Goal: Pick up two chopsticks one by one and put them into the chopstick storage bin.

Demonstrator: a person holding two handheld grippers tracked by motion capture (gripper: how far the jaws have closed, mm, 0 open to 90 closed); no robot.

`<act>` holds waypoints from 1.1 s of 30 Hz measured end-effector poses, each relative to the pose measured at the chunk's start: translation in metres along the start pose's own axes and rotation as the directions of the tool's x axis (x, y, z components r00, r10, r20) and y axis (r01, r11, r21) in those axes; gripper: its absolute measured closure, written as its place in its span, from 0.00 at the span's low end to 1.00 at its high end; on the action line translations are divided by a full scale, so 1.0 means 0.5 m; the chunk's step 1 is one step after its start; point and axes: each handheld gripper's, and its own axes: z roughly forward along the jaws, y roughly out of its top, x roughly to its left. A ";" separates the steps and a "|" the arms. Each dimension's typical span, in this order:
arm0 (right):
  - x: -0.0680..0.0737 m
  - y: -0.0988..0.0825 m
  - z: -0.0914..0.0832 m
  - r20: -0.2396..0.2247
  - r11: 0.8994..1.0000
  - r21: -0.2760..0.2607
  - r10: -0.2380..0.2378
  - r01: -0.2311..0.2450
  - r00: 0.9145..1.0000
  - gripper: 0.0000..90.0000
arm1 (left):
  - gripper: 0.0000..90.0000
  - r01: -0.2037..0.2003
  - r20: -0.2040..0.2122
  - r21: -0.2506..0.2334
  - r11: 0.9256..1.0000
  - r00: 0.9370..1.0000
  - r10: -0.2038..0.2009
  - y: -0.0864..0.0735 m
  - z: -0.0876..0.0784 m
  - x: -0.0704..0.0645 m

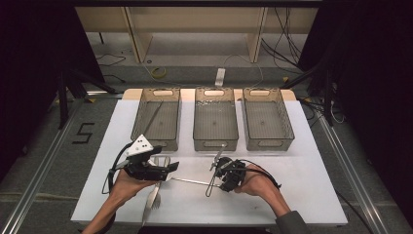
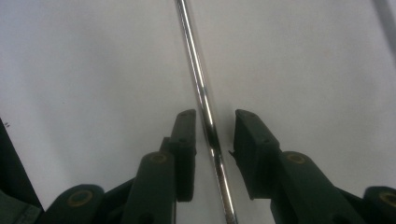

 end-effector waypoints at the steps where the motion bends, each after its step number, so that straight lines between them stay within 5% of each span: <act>1: 0.001 0.000 0.001 -0.001 1.000 0.004 0.002 -0.002 1.000 0.79 | 0.15 0.002 0.004 -0.001 1.000 1.000 -0.002 -0.001 -0.001 -0.002; 33: 0.008 0.011 0.012 0.002 0.996 0.068 -0.059 0.059 0.998 0.95 | 0.16 -0.024 -0.008 0.011 1.000 1.000 0.024 -0.009 -0.003 -0.007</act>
